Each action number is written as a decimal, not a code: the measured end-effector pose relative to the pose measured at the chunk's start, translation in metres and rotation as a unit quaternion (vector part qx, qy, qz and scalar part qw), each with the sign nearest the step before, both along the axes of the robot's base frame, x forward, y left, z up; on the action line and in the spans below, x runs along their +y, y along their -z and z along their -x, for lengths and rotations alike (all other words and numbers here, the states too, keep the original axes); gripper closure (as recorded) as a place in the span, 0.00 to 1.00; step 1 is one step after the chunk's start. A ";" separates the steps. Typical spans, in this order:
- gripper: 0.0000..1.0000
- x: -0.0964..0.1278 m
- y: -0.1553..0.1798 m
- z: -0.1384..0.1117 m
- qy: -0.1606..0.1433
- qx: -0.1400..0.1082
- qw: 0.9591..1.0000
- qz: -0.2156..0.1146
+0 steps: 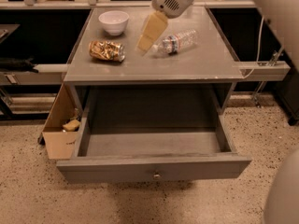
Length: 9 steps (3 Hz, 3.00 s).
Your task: Place orange can into top drawer
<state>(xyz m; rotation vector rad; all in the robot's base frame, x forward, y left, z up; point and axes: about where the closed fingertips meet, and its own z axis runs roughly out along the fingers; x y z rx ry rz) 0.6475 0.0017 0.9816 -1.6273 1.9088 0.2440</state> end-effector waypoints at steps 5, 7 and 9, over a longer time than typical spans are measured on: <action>0.00 0.104 0.097 -0.101 0.084 0.060 0.990 -0.098; 0.15 0.127 0.126 -0.119 0.092 0.068 0.990 -0.086; 0.69 0.135 0.139 -0.119 0.090 0.074 0.990 -0.080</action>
Offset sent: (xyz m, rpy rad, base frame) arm 0.0817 0.0875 -0.0634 0.1934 0.0878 -0.1335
